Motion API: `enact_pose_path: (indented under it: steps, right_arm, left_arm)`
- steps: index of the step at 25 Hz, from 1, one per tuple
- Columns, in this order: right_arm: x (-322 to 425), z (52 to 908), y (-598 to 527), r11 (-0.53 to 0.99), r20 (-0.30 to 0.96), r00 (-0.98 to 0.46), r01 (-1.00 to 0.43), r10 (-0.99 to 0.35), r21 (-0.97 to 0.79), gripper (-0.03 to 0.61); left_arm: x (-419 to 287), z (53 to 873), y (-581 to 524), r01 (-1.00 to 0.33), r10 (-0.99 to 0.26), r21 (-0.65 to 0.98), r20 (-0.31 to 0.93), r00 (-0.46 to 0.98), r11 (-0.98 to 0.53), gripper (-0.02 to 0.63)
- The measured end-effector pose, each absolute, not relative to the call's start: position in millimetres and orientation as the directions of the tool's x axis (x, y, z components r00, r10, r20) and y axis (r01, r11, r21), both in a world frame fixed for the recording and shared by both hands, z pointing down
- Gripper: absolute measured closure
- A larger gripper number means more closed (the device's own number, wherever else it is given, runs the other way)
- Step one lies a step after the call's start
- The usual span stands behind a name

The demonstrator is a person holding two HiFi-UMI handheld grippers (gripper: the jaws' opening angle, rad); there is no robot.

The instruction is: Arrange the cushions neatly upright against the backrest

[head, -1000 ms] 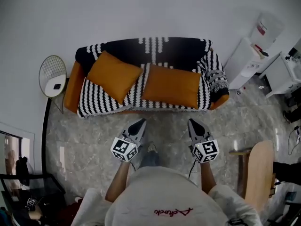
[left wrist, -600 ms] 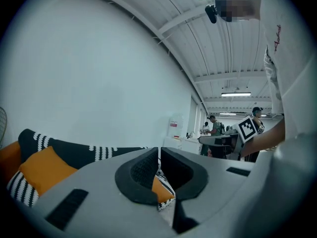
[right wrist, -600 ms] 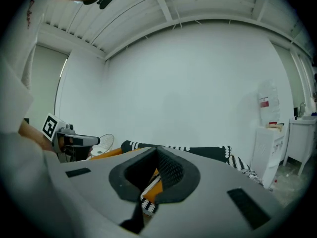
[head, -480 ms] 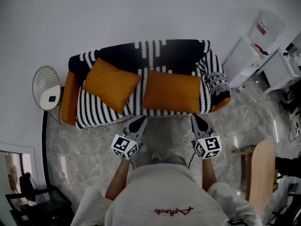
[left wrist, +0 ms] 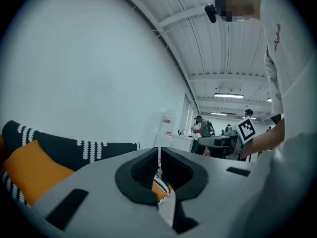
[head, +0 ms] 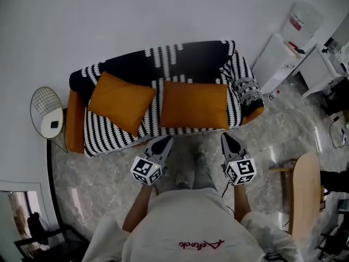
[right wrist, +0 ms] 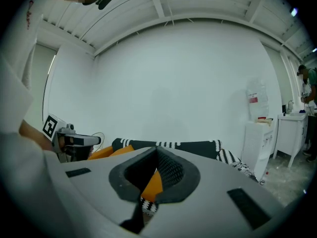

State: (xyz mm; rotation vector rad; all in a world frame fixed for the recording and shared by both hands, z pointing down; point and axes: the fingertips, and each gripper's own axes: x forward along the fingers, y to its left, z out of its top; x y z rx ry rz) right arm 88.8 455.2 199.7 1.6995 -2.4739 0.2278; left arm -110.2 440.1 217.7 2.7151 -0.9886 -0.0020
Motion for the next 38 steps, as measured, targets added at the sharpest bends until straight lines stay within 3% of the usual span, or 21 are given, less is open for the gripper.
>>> enact_pose_path:
  steps: [20,38]
  right_arm:
    - [112,222,324,0.415,0.214,-0.424,-0.906,-0.88,-0.087,0.551]
    - [206,202,162,0.475,0.179,-0.485,-0.874,-0.856,-0.1,0.551]
  left_arm:
    - [-94,236,322,-0.694,-0.684,0.238,0.135,0.716,-0.679,0.572]
    - [-33,227,181,-0.789,-0.769,0.198,0.182,0.613,-0.582,0.572]
